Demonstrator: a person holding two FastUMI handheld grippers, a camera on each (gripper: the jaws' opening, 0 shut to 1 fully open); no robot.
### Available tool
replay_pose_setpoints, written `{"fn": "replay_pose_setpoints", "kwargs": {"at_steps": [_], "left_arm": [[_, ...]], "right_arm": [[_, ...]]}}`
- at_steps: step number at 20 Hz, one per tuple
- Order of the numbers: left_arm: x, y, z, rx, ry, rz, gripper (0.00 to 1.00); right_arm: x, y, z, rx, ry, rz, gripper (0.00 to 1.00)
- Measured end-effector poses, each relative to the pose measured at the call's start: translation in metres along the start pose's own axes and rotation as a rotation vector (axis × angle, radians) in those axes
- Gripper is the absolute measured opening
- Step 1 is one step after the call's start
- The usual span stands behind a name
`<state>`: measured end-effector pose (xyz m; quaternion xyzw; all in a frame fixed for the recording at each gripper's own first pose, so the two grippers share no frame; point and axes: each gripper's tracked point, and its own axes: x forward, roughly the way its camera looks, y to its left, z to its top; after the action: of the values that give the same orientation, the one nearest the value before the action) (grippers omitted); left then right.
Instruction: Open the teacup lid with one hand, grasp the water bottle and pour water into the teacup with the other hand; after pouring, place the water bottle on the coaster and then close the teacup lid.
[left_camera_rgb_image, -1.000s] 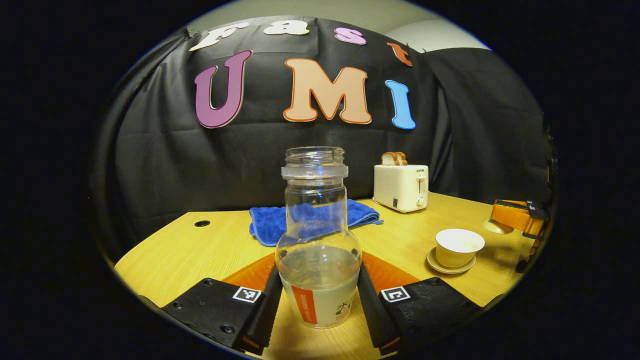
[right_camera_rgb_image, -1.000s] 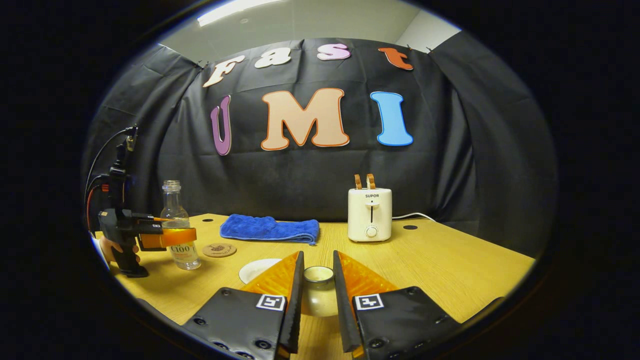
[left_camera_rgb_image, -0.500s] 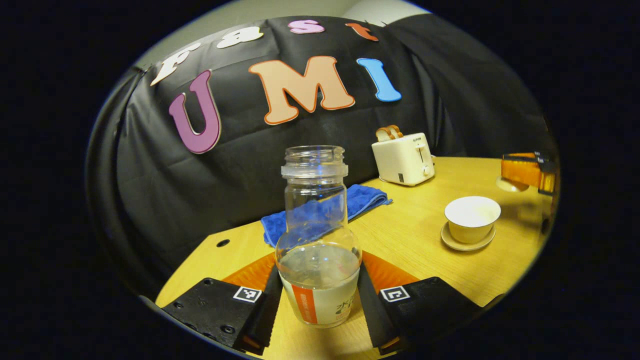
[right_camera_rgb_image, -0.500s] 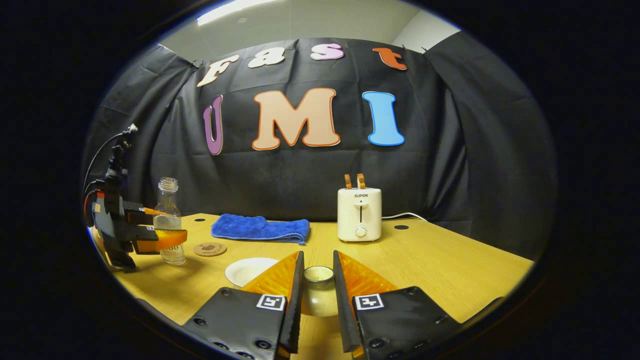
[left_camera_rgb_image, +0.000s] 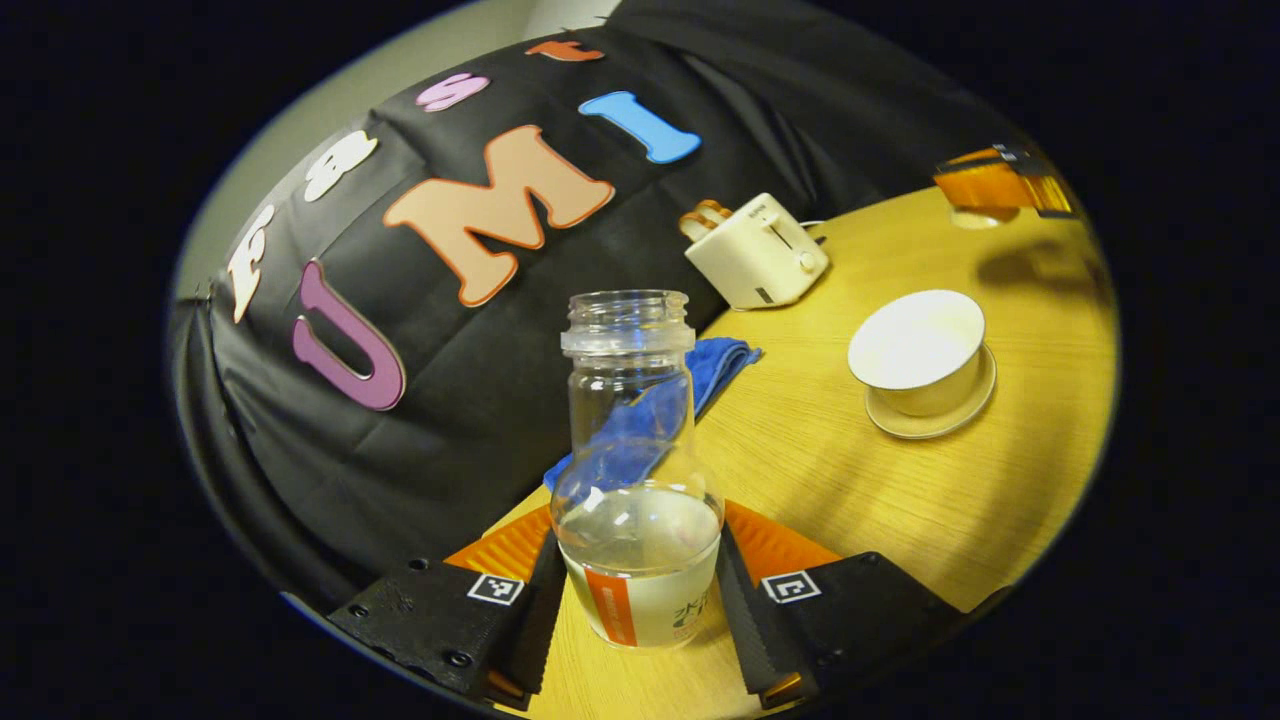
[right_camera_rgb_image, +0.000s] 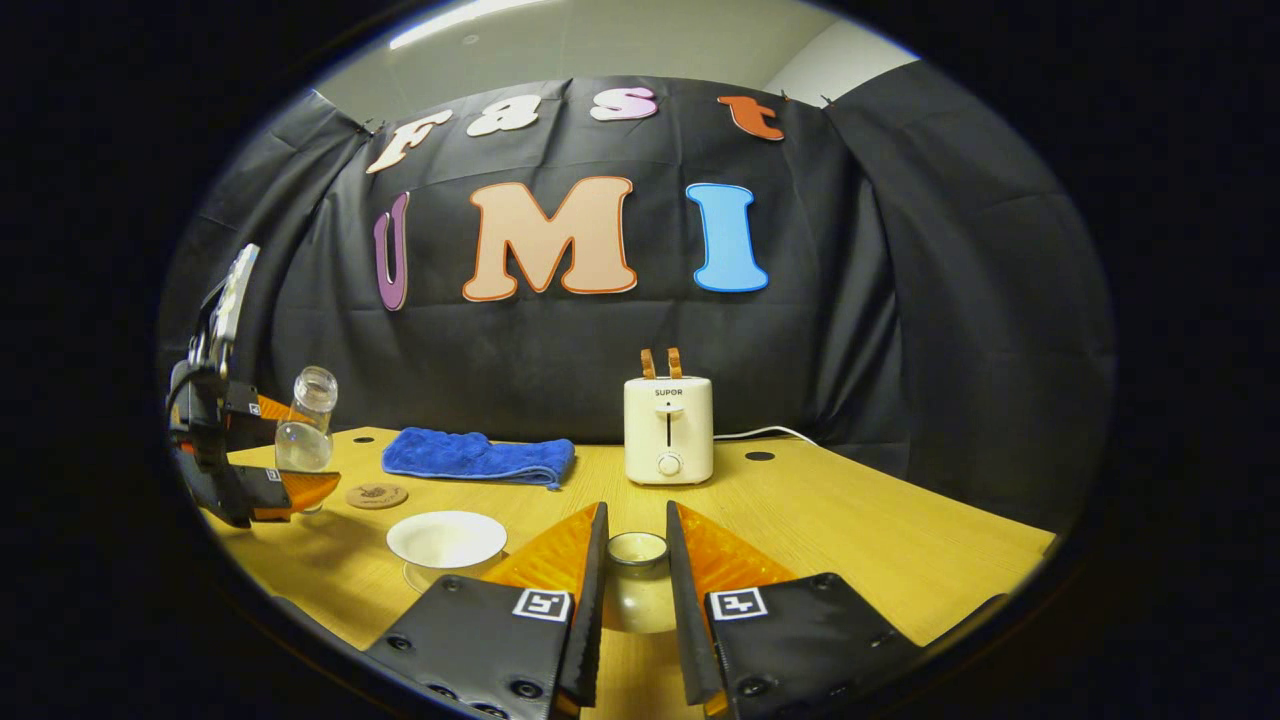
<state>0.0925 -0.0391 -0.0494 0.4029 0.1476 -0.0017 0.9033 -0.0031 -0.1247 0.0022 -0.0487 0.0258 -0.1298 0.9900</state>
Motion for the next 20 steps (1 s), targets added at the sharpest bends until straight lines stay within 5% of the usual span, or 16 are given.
{"fn": "replay_pose_setpoints", "kwargs": {"at_steps": [7,20], "left_arm": [[0.007,-0.006,0.008,0.252,0.02,0.026,0.71],[0.012,-0.008,0.01,0.514,0.036,0.016,0.71]], "right_arm": [[0.001,-0.003,0.001,0.0,0.0,-0.001,0.36],[0.004,-0.012,0.0,0.0,-0.001,-0.017,0.36]]}}
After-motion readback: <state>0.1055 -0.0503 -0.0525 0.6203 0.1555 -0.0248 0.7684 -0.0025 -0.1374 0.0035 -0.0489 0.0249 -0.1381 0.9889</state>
